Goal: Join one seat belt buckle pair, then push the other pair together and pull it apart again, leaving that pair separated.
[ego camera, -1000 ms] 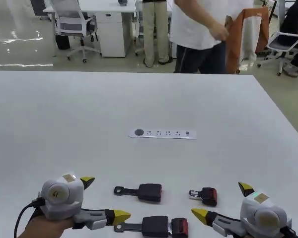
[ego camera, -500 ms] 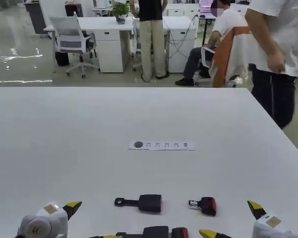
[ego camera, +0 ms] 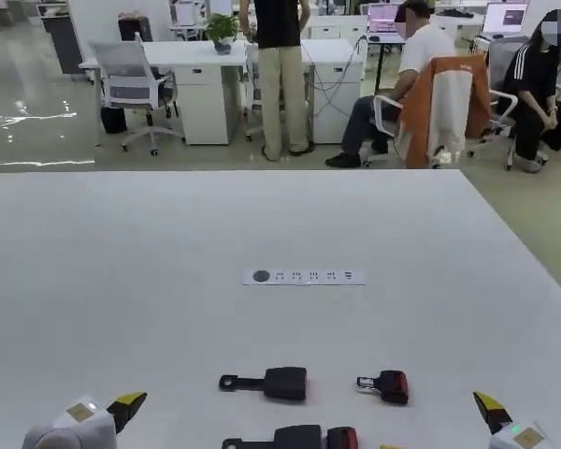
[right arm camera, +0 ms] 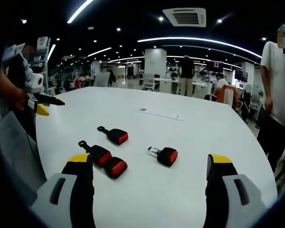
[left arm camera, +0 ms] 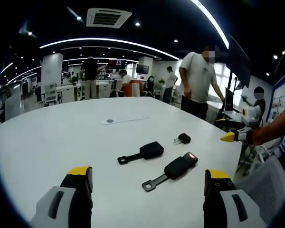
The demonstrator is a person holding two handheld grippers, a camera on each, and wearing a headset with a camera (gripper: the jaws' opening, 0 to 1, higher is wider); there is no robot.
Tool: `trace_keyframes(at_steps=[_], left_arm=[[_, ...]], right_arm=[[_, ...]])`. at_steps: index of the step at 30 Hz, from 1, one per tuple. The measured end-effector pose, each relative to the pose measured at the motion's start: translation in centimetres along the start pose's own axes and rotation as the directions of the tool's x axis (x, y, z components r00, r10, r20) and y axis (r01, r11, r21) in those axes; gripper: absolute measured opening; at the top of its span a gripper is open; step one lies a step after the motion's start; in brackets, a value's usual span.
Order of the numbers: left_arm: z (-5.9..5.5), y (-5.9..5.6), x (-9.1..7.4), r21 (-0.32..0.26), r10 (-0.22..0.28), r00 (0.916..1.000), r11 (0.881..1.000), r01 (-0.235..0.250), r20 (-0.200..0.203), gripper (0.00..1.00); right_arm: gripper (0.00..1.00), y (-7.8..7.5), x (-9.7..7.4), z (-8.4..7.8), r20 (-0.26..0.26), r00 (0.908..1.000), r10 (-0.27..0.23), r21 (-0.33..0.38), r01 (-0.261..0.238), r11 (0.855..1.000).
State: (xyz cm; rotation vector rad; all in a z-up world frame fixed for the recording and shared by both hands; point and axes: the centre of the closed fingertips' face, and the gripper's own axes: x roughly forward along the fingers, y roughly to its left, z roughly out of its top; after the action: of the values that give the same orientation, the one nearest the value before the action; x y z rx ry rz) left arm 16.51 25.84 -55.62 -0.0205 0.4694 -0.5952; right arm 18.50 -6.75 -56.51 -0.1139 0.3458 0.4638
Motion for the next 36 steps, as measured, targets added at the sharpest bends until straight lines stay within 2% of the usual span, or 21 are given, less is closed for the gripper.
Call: trace_keyframes(at_steps=[1, 4, 6, 10, 12, 13, 14, 15, 17, 20, 24, 26, 28, 31, 36], left_arm=[[0.0, -0.2, -0.2, -0.003, 0.002, 1.0000, 1.000, -0.002, -0.001, 1.00], [-0.3, 0.2, -0.2, -0.007, 0.007, 1.0000, 1.000, -0.007, 0.002, 1.00], [-0.2, -0.1, -0.3, -0.005, 0.010, 0.9999, 1.000, -0.010, 0.003, 1.00], [-0.8, 0.2, -0.4, -0.004, 0.008, 1.0000, 1.000, -0.008, 0.000, 1.00], [-0.4, -0.4, -0.5, -0.004, 0.009, 1.0000, 1.000, -0.009, 0.004, 1.00], [-0.8, 0.1, -0.5, -0.004, 0.009, 0.9999, 1.000, -0.009, 0.005, 1.00], [-0.8, 0.1, -0.5, -0.004, 0.009, 0.9999, 1.000, -0.009, 0.006, 1.00], [-0.4, -0.5, -0.7, -0.005, 0.009, 0.9999, 1.000, -0.009, 0.007, 1.00], [-0.6, -0.4, -0.7, -0.005, 0.009, 0.9999, 1.000, -0.009, 0.010, 1.00], [-0.1, -1.0, -0.8, -0.003, 0.009, 0.9999, 1.000, -0.009, 0.012, 1.00], [-0.5, -0.3, -0.8, -0.006, 0.009, 0.9998, 1.000, -0.009, 0.015, 1.00], [0.0, -1.1, -1.0, -0.004, 0.006, 0.9999, 1.000, -0.006, 0.015, 1.00], [-0.4, -0.6, -0.9, -0.001, 0.005, 0.9999, 1.000, -0.005, 0.016, 1.00], [0.3, -1.4, -1.1, -0.002, 0.004, 0.9998, 1.000, -0.004, 0.020, 1.00], [0.4, -1.4, -1.2, 0.000, 0.002, 0.9997, 1.000, -0.002, 0.024, 1.00]], right_arm=[[0.99, 0.0, 0.0, 0.0, 0.001, 1.0000, -0.002, 0.001, 0.002, 1.000], [0.99, 0.2, -0.4, -0.3, -0.001, 1.0000, -0.008, 0.004, 0.008, 1.000], [0.99, 0.0, -0.7, -0.4, 0.001, 0.9999, -0.015, 0.005, 0.015, 1.000], [0.99, 0.1, -1.3, -1.1, -0.003, 0.9997, -0.023, 0.016, 0.023, 1.000], [0.99, 0.1, -1.6, -1.5, -0.008, 0.9997, -0.024, 0.019, 0.024, 1.000], [0.99, 0.0, -1.7, -1.6, -0.009, 0.9996, -0.026, 0.018, 0.026, 1.000], [0.99, 0.0, -1.9, -1.7, -0.010, 0.9996, -0.027, 0.020, 0.027, 0.999], [0.99, 0.0, -2.0, -1.9, -0.013, 0.9995, -0.027, 0.022, 0.027, 0.999], [0.99, -0.2, -2.3, -2.1, -0.019, 0.9994, -0.028, 0.018, 0.028, 0.999], [0.99, -0.2, -2.6, -2.0, -0.020, 0.9992, -0.034, 0.020, 0.035, 0.999], [0.99, -0.1, -2.6, -1.7, -0.016, 0.9993, -0.034, 0.017, 0.035, 0.999], [0.99, -0.1, -2.5, -1.7, -0.018, 0.9993, -0.033, 0.015, 0.033, 0.999], [0.99, -0.1, -2.6, -1.6, -0.014, 0.9994, -0.032, 0.014, 0.032, 0.999], [0.99, 0.2, -2.5, -1.3, -0.013, 0.9995, -0.029, 0.008, 0.029, 1.000], [0.99, 0.6, -2.5, -1.1, -0.015, 0.9997, -0.019, -0.002, 0.019, 1.000]])
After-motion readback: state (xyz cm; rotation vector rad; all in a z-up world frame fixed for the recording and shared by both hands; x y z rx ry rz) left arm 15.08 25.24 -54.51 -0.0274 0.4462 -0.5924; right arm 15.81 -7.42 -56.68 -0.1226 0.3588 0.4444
